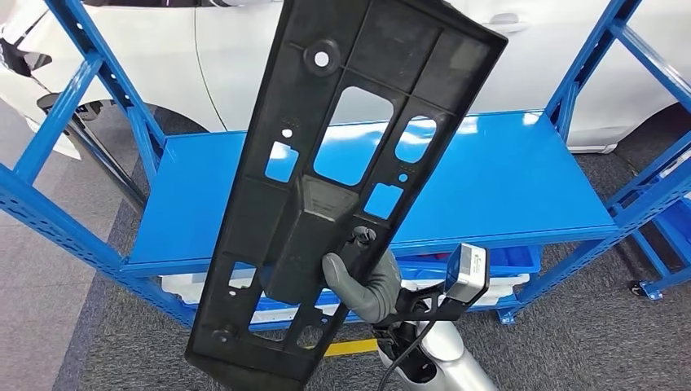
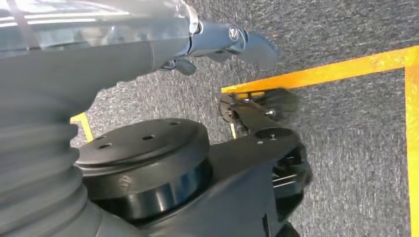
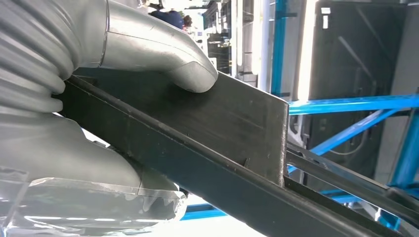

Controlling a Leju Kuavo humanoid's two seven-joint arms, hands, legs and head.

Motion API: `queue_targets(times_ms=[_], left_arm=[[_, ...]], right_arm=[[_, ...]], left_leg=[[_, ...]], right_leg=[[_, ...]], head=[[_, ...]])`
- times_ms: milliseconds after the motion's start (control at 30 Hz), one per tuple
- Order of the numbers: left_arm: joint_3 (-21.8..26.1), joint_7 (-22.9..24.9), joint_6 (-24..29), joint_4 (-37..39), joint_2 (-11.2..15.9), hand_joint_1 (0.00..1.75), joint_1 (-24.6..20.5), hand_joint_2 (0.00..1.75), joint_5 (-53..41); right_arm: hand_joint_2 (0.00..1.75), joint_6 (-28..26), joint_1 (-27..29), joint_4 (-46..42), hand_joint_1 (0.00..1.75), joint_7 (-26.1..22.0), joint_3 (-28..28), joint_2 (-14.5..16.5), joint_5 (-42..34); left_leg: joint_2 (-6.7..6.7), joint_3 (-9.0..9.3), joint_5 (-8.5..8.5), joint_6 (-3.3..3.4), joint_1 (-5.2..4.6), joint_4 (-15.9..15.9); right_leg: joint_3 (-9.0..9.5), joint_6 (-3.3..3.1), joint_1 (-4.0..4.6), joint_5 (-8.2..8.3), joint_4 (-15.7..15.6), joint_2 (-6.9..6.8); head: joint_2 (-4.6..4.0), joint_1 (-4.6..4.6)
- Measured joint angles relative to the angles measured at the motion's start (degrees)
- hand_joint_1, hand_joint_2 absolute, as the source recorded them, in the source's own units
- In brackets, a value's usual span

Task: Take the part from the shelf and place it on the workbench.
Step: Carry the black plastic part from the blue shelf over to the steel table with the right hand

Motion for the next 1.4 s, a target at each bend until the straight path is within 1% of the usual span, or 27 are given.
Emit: queue_targets(times_ms=[67, 133, 200, 267, 300, 333, 433, 467, 500, 600, 633, 667, 700, 733, 800, 833, 933, 967, 1000, 1067, 1100, 1133, 1167, 1200, 1267, 1333, 1400], left_arm=[[0.0, 0.1, -0.1, 0.0, 0.0, 0.00, 0.0, 1.75, 0.0], [0.0, 0.2, -0.1, 0.0, 0.0, 0.00, 0.0, 1.75, -0.1], [0.0, 0.3, -0.2, 0.0, 0.0, 0.00, -0.1, 1.75, -0.1], [0.0, 0.4, -0.2, 0.0, 0.0, 0.00, -0.3, 1.75, -0.2], [0.0, 0.4, -0.3, 0.0, 0.0, 0.00, -0.4, 1.75, -0.2], [0.0, 0.4, -0.3, 0.0, 0.0, 0.00, -0.5, 1.75, -0.2], [0.0, 0.5, -0.4, 0.0, 0.0, 0.00, -0.5, 1.75, -0.3], [0.0, 0.6, -0.4, 0.0, 0.0, 0.00, -0.6, 1.75, -0.3], [0.0, 0.6, -0.5, 0.0, 0.0, 0.00, -0.7, 1.75, -0.4], [0.0, 0.6, -0.8, 0.0, 0.0, 0.00, -0.9, 1.75, -0.5], [0.0, 0.7, -0.8, 0.0, 0.0, 0.00, -0.9, 1.75, -0.5], [0.0, 0.8, -0.9, 0.0, 0.0, 0.00, -0.9, 1.75, -0.5], [0.0, 0.9, -0.9, 0.0, 0.0, 0.00, -0.9, 1.75, -0.5], [0.0, 0.9, -0.9, 0.0, 0.0, 0.00, -0.9, 1.75, -0.5], [0.0, 1.0, -0.9, 0.0, -0.1, 0.00, -0.9, 1.75, -0.5], [0.0, 1.0, -0.9, 0.0, -0.2, 0.00, -0.9, 1.75, -0.5], [0.0, 1.0, -0.8, 0.0, -0.3, 0.00, -0.9, 1.75, -0.5], [0.0, 1.0, -0.8, 0.0, -0.3, 0.00, -0.8, 1.75, -0.4], [0.0, 1.0, -0.8, 0.0, -0.3, 0.00, -0.8, 1.75, -0.4], [0.0, 1.0, -0.8, 0.0, -0.3, 0.00, -0.7, 1.75, -0.4], [0.0, 1.0, -0.8, 0.0, -0.3, 0.00, -0.6, 1.75, -0.4], [0.0, 1.0, -0.8, 0.0, -0.3, 0.00, -0.6, 1.75, -0.3], [0.0, 1.0, -0.8, 0.0, -0.3, 0.00, -0.6, 1.75, -0.3], [0.0, 1.0, -0.9, 0.0, -0.3, 0.00, -0.6, 1.75, -0.3], [0.0, 1.0, -0.9, 0.0, -0.4, 0.00, -0.7, 1.75, -0.3], [0.0, 0.9, -0.9, 0.0, -0.4, 0.00, -0.8, 1.75, -0.3], [0.0, 0.9, -0.9, 0.0, -0.4, 0.00, -0.8, 1.75, -0.3]], right_arm=[[1.75, 0.0, 0.2, 0.1, 1.48, 0.0, -0.2, 0.0, 0.0], [1.75, 0.0, 0.4, 0.2, 1.48, 0.0, -0.4, 0.0, 0.1], [1.75, 0.1, 0.5, 0.2, 1.48, 0.1, -0.7, 0.0, 0.1], [1.75, 0.1, 0.6, 0.2, 1.48, 0.1, -1.0, 0.0, 0.2], [1.75, 0.0, 0.6, 0.2, 1.48, 0.1, -1.1, 0.0, 0.2], [1.75, 0.0, 0.6, 0.2, 1.48, 0.0, -1.2, 0.0, 0.2], [1.75, -0.1, 0.6, 0.2, 1.48, -0.1, -1.6, 0.0, 0.3], [1.75, -0.1, 0.6, 0.2, 1.48, -0.1, -1.7, 0.0, 0.3], [1.75, -0.2, 0.6, 0.3, 1.48, -0.2, -1.9, 0.0, 0.4], [1.75, -0.3, 0.8, 0.3, 1.48, -0.3, -2.2, -0.1, 0.5], [1.75, -0.3, 0.8, 0.3, 1.48, -0.4, -2.3, -0.1, 0.5], [1.75, -0.3, 0.9, 0.4, 1.48, -0.4, -2.3, -0.2, 0.5], [1.75, -0.3, 1.0, 0.4, 1.48, -0.4, -2.3, -0.2, 0.5], [1.75, -0.2, 1.0, 0.4, 1.48, -0.4, -2.3, -0.2, 0.5], [1.75, -0.2, 0.9, 0.4, 1.48, -0.5, -2.3, -0.2, 0.5], [1.75, -0.2, 0.9, 0.4, 1.48, -0.5, -2.4, -0.1, 0.5], [1.75, -0.1, 0.8, 0.4, 1.48, -0.5, -2.4, -0.1, 0.6], [1.75, -0.1, 0.8, 0.4, 1.48, -0.5, -2.4, -0.1, 0.6], [1.75, -0.1, 0.8, 0.4, 1.48, -0.5, -2.4, -0.1, 0.6], [1.75, -0.1, 0.8, 0.4, 1.48, -0.4, -2.5, 0.0, 0.7], [1.75, -0.1, 0.8, 0.4, 1.48, -0.3, -2.5, 0.0, 0.7], [1.75, -0.1, 0.8, 0.4, 1.48, -0.3, -2.5, 0.0, 0.7], [1.75, -0.2, 0.9, 0.4, 1.48, -0.2, -2.5, 0.0, 0.7], [1.75, -0.2, 0.9, 0.4, 1.48, -0.1, -2.6, 0.0, 0.7], [1.75, -0.3, 0.9, 0.4, 1.48, 0.0, -2.6, 0.0, 0.7], [1.75, -0.5, 0.9, 0.4, 1.48, 0.1, -2.7, 0.0, 0.7], [1.75, -0.8, 0.9, 0.4, 1.48, 0.2, -2.8, 0.0, 0.8]], left_leg=[[0.01, -2.46, -3.93, -0.45, 0.16, 7.2], [0.01, -3.00, -4.89, -0.67, 0.21, 10.1], [0.02, -0.11, -2.77, -0.63, 0.27, 6.0], [0.01, 4.71, -0.03, -0.40, 0.25, -1.9], [-0.03, 6.23, 0.74, -0.10, 0.16, -4.8], [-0.06, 6.89, 1.03, 0.24, 0.04, -6.3], [-0.01, 6.25, 1.78, 1.46, -0.05, -6.6], [0.08, 5.96, 2.26, 1.92, 0.02, -6.8], [0.18, 5.55, 2.82, 2.37, 0.09, -7.0], [0.30, 3.70, 4.21, 3.00, -0.15, -6.9], [0.33, 3.01, 4.59, 3.03, -0.26, -6.7], [0.34, 2.32, 4.95, 3.03, -0.36, -6.5], [0.33, 1.70, 5.29, 3.00, -0.46, -6.3], [0.31, 1.15, 5.62, 2.93, -0.54, -6.2], [0.25, 0.42, 6.34, 2.58, -0.65, -6.0], [0.24, 0.27, 6.70, 2.29, -0.63, -6.0], [0.24, 0.07, 7.68, 1.25, -0.40, -6.3], [0.21, -0.21, 7.14, 0.95, -0.39, -5.9], [0.17, -0.73, 5.55, 0.67, -0.37, -4.7], [0.12, -2.37, 0.05, 0.11, -0.15, 0.9], [0.12, -3.14, -2.38, -0.17, 0.01, 4.5], [0.13, -3.48, -3.62, -0.43, 0.16, 7.4], [0.13, -3.14, -3.51, -0.64, 0.31, 9.0], [0.14, -1.90, -2.35, -0.80, 0.47, 8.6], [0.14, 3.25, 0.17, -0.88, 0.75, 2.7], [0.06, 8.29, 0.03, -0.50, 0.63, -4.7], [-0.06, 9.48, -0.56, 0.25, 0.24, -7.4]], right_leg=[[-0.64, -0.14, 0.04, 0.42, 0.1, -0.08], [-1.15, -0.05, 0.06, 0.77, 0.1, -0.09], [-1.56, 0.16, 0.04, 1.05, 0.3, -0.07], [-2.00, 0.54, 0.12, 1.31, 0.7, -0.03], [-2.23, 0.84, 0.21, 1.49, 0.9, -0.02], [-2.46, 1.18, 0.30, 1.71, 1.0, -0.02], [-2.98, 2.32, 0.27, 2.28, 1.1, 0.08], [-3.37, 2.66, 0.18, 1.48, 1.7, 0.14], [-4.10, 2.93, 0.10, -0.22, 3.4, 0.21], [-7.34, 3.25, -0.06, -7.52, 13.5, 0.27], [-7.64, 3.25, -0.06, -8.60, 15.9, 0.27], [-6.99, 3.16, -0.05, -8.52, 16.5, 0.27], [-5.22, 2.98, -0.01, -7.48, 14.8, 0.27], [-2.52, 2.68, 0.07, -6.06, 11.3, 0.28], [2.61, 1.98, 0.46, -4.58, 3.6, 0.27], [3.94, 1.73, 0.70, -4.37, 1.3, 0.27], [3.90, 0.98, 0.95, -3.42, -0.1, 0.17], [3.61, 0.57, 0.80, -2.82, -0.3, 0.06], [3.19, 0.15, 0.59, -2.14, -0.6, -0.07], [1.93, -0.33, 0.45, -0.85, -0.9, -0.23], [1.17, -0.40, 0.45, -0.29, -0.8, -0.26], [0.38, -0.34, 0.46, 0.25, -0.7, -0.29], [-0.44, -0.24, 0.45, 0.77, -0.5, -0.32], [-1.28, -0.09, 0.42, 1.27, -0.3, -0.33], [-2.75, 0.35, 0.37, 2.14, 0.2, -0.32], [-3.68, 0.99, 0.45, 2.86, 0.8, -0.34], [-4.07, 1.74, 0.43, 3.73, 0.9, -0.38]], head=[[0.01, 0.00], [0.02, 0.00], [0.02, 0.00], [0.01, 0.00], [0.01, 0.00], [0.01, 0.00], [0.01, 0.00], [0.01, 0.01], [0.01, 0.01], [0.01, 0.02], [0.00, 0.02], [0.01, 0.02], [0.01, 0.02], [0.01, 0.02], [0.02, 0.01], [0.01, 0.01], [0.01, 0.02], [0.01, 0.02], [0.01, 0.02], [0.01, 0.01], [0.01, 0.01], [0.00, 0.01], [0.01, 0.00], [0.01, 0.00], [0.02, 0.00], [0.02, 0.01], [0.02, 0.02]])
